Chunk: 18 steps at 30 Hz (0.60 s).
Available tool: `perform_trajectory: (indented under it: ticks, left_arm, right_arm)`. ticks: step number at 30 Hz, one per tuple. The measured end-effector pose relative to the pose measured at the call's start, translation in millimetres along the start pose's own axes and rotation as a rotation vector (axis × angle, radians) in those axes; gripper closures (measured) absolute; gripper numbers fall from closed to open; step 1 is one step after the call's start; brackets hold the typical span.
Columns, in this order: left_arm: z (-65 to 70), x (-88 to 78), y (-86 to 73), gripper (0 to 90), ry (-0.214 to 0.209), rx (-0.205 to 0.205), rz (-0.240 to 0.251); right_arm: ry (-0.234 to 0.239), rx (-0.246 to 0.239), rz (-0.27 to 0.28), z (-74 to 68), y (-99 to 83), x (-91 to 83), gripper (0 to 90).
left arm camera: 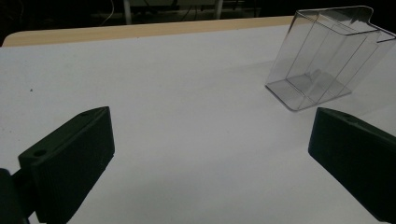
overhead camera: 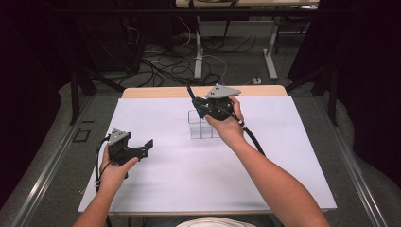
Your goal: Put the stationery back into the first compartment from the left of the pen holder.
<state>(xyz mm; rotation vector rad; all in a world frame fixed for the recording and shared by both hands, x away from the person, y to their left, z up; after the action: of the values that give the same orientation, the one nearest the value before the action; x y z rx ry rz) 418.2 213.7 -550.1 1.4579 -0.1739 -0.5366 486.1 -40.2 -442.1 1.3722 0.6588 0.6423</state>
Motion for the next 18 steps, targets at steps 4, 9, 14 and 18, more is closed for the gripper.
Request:
perform_trajectory:
  ticks: [4,9,14,18]
  left_arm:
    - [0.1,-0.2,0.6,0.4,0.001,0.000,0.003]
    - [-0.2,-0.1,0.4,0.4,0.002,0.002,0.003]
    - [-0.4,0.0,0.3,0.4,0.001,0.005,0.002]
    - [-0.2,-0.1,0.3,0.4,0.001,0.003,0.002]
  right_arm:
    - [-0.013,0.035,0.012,4.3,-3.8,4.9,79.5]
    - [-0.031,0.075,0.024,8.3,-9.6,11.3,79.5]
    - [-0.042,0.108,0.042,11.6,-13.9,17.4,79.5]
    - [-0.056,0.143,0.043,13.5,-20.1,22.1,79.5]
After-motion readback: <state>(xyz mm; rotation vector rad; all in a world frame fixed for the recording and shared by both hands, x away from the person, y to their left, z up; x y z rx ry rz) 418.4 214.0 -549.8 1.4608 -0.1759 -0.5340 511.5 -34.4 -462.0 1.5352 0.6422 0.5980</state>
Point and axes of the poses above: each handheld gripper's, and its own axes: x roughly forward along the jaws, y roughly out of its top, z roughly to its right, the point moved 7 cm from there along x, roughly forward along the jaws, and after that the axes turned 15 degrees about z, right-handed, at the moved point
